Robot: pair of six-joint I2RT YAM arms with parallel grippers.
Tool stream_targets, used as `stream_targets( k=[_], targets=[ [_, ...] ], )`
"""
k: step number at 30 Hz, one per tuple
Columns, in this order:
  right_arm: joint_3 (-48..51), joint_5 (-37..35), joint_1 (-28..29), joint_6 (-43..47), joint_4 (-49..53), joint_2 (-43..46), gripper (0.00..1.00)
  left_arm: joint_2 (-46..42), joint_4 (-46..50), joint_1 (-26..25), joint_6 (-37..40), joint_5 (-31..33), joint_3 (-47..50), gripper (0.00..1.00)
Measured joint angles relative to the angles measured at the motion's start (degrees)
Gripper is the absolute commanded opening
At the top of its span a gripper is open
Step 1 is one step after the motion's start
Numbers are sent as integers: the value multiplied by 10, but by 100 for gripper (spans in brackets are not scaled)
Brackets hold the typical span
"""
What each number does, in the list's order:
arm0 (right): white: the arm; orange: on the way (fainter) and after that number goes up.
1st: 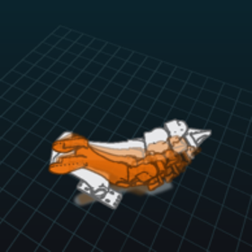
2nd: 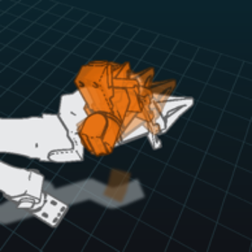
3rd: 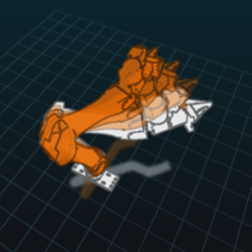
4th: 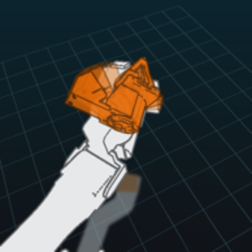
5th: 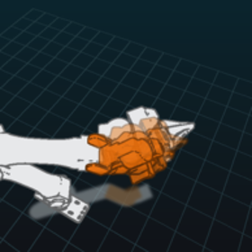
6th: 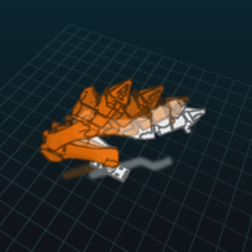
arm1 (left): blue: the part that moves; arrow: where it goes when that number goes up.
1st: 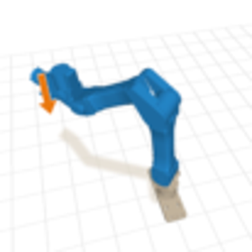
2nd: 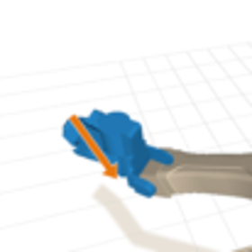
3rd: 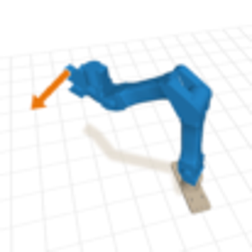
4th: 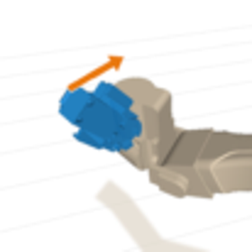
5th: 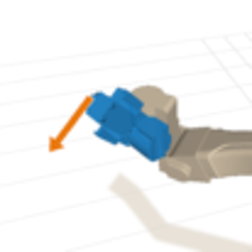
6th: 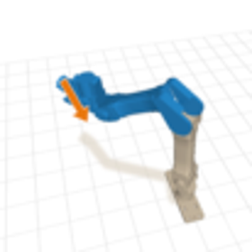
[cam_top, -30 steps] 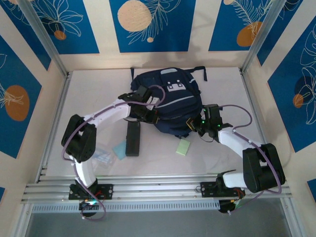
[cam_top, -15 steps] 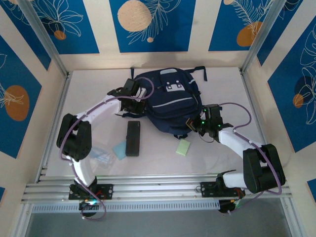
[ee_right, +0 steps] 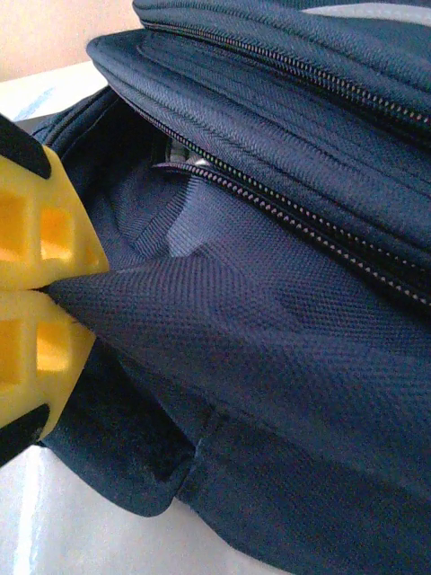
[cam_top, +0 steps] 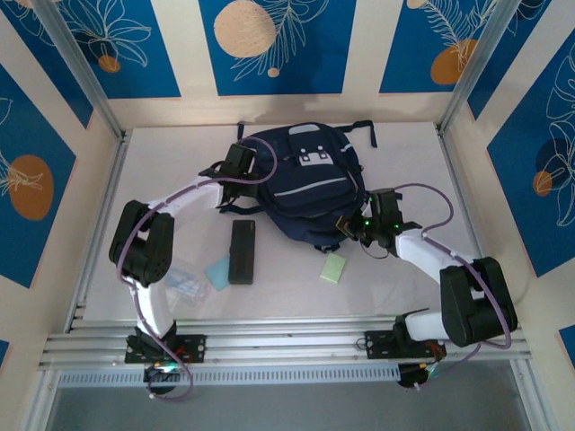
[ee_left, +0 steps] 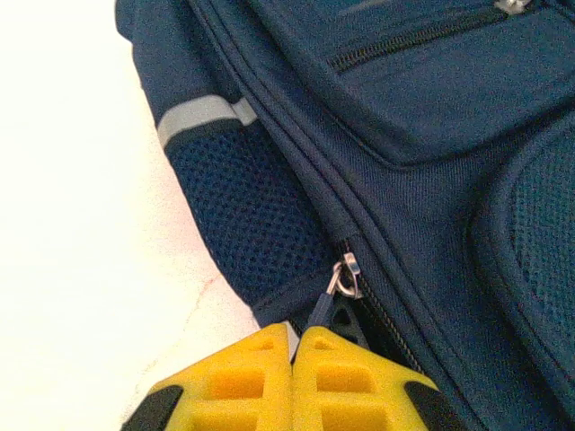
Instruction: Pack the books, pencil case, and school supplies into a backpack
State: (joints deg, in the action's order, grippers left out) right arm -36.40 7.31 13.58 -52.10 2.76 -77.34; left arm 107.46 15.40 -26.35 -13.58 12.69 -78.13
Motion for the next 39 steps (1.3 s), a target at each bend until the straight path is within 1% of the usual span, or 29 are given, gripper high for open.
stream_targets(
  k=[2, 3, 4, 5, 6, 7, 8, 9, 10, 11, 12, 13, 14, 21, 26, 30, 35, 36, 39],
  targets=[
    [-5, 4, 1, 3, 0, -3, 0, 0, -5, 2, 0, 8, 0, 2],
    [-8, 4, 3, 7, 1, -5, 0, 0, -5, 2, 0, 11, 0, 14],
    [-11, 4, 5, 10, 2, -7, 0, 0, -6, 2, 0, 13, 0, 30],
    [-14, 4, 9, 13, 4, -8, 4, 0, -7, 3, -2, 19, 0, 46],
    [-20, 4, 12, 18, 10, -9, 15, 0, -6, 6, -5, 32, 0, 62],
    [-23, 3, 15, 24, 15, -10, 31, -2, -6, 11, -8, 36, 2, 76],
    [-30, 4, 17, 30, 23, -12, 43, -5, -5, 19, -11, 39, 5, 87],
    [-37, 4, 20, 37, 30, -13, 53, -11, -2, 27, -15, 39, 11, 94],
    [-45, 4, 22, 43, 35, -15, 59, -19, 5, 32, -20, 39, 17, 100],
    [-54, 4, 24, 53, 40, -16, 66, -30, 15, 36, -28, 37, 25, 100],
    [-63, 4, 26, 61, 42, -16, 76, -42, 23, 40, -31, 34, 34, 100],
    [-68, 4, 27, 61, 42, -16, 87, -56, 32, 42, -34, 28, 44, 100],
    [-72, 3, 28, 65, 42, -16, 100, -71, 41, 42, -40, 20, 56, 100],
    [-87, -49, 29, 61, 82, 9, 99, -178, 98, 28, -78, -59, 153, 100],
    [-92, -61, 26, 64, 100, 32, 99, -219, 126, -11, -110, -92, 200, 100],
    [-96, -61, 27, 67, 109, 33, 99, -216, 145, -51, -129, -93, 214, 100],
    [-96, -66, 33, 67, 117, 35, 99, -182, 151, -74, -146, -93, 214, 100],
    [-96, -67, 34, 67, 118, 37, 99, -173, 151, -75, -149, -93, 214, 99],
    [-96, -70, 39, 67, 119, 45, 99, -145, 148, -75, -155, -93, 214, 93]
  ],
)
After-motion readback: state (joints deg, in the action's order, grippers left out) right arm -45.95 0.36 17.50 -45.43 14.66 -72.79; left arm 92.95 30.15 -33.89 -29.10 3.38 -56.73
